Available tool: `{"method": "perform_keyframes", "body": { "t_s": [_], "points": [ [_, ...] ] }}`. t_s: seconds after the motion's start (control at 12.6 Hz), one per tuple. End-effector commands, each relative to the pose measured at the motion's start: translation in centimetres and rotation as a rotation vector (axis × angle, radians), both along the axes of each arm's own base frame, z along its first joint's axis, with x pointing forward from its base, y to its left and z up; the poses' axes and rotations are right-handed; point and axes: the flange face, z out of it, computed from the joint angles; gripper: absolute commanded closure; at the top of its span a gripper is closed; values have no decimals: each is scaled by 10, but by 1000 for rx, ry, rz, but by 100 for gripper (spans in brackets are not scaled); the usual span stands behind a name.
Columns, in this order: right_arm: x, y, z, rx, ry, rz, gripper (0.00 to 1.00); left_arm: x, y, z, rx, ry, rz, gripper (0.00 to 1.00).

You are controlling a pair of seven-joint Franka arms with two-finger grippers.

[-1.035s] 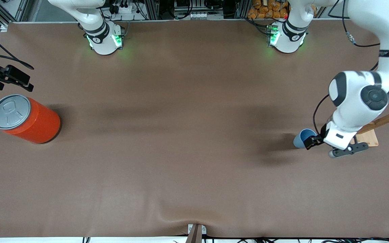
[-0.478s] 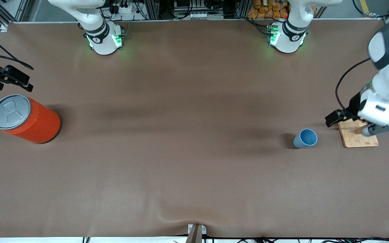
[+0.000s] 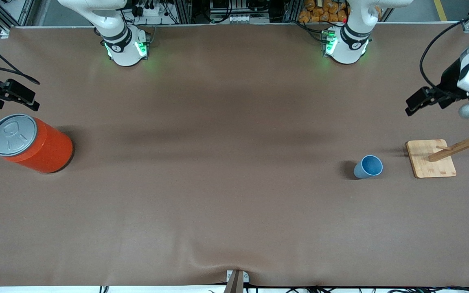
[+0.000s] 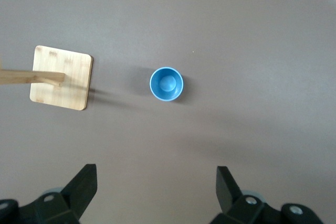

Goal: Flip cup

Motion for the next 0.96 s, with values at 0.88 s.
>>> {"method": "perform_keyframes", "body": {
  "t_s": [0.88],
  "points": [
    [0,-10,3,24,13,7,0,8,2,28,5,34,21,0]
  ]
}}
